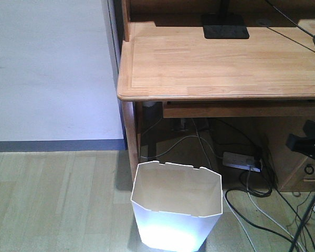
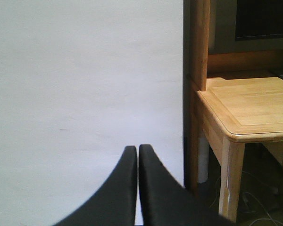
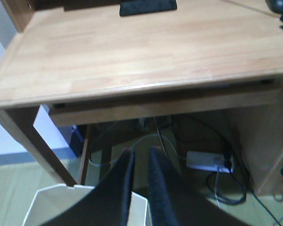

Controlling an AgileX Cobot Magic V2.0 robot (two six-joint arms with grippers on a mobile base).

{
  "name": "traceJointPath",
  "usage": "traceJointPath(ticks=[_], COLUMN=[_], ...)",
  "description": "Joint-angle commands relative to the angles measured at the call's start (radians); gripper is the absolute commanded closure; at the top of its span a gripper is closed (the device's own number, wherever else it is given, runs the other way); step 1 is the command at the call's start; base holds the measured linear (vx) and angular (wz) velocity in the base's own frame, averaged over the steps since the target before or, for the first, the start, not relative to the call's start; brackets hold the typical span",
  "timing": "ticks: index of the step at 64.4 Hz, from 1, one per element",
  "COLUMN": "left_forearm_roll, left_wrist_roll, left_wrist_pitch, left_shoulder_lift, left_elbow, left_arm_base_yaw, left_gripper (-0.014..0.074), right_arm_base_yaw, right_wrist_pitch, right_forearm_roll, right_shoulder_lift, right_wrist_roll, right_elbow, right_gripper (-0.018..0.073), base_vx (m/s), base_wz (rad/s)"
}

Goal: Move trash bin to bedside with robot
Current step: 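Lower the right gripper toward the rim of the white trash bin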

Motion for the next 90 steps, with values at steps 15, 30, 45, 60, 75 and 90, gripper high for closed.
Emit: traceJointPath(ticks=[15,30,45,60,75,90], left_forearm_roll=[-0.005,-0.005,-0.005,-0.005,-0.005,-0.005], left_wrist_roll=[-0.004,-0.004,-0.004,-0.004,-0.004,-0.004], left_wrist_pitch=[-0.072,-0.072,-0.072,-0.072,-0.072,-0.072], left_shoulder_lift=[-0.005,-0.005,-0.005,-0.005,-0.005,-0.005], left_elbow=[-0.021,-0.021,-0.021,-0.021,-0.021,-0.021], left_arm_base_yaw=[0.0,0.0,0.0,0.0,0.0,0.0], left_gripper=[0.0603,0.0603,0.0603,0.0603,0.0603,0.0603], right_arm_base_yaw=[-0.001,-0.001,-0.001,-0.065,-0.088,-0.056], right_wrist_pitch=[-0.095,0.021,0.164,0.271,0.274,0.239], right_forearm_roll=[-0.013,-0.012,-0.02,0.002,0.077,0.235], right_shoulder_lift=[0.367,0.691,0.994,1.243,1.416,1.574], right_wrist_roll=[-0.012,-0.008,-0.041,-0.086,-0.25,-0.398], right_elbow=[-0.153,-0.295,-0.482,-0.678,-0.78,-0.884], right_gripper=[0.0144,0.0092,0.0093,0.0093,0.0093,0.0093], base_vx=[0.0,0.0,0.0,0.0,0.0,0.0], base_wz=[0.0,0.0,0.0,0.0,0.0,0.0])
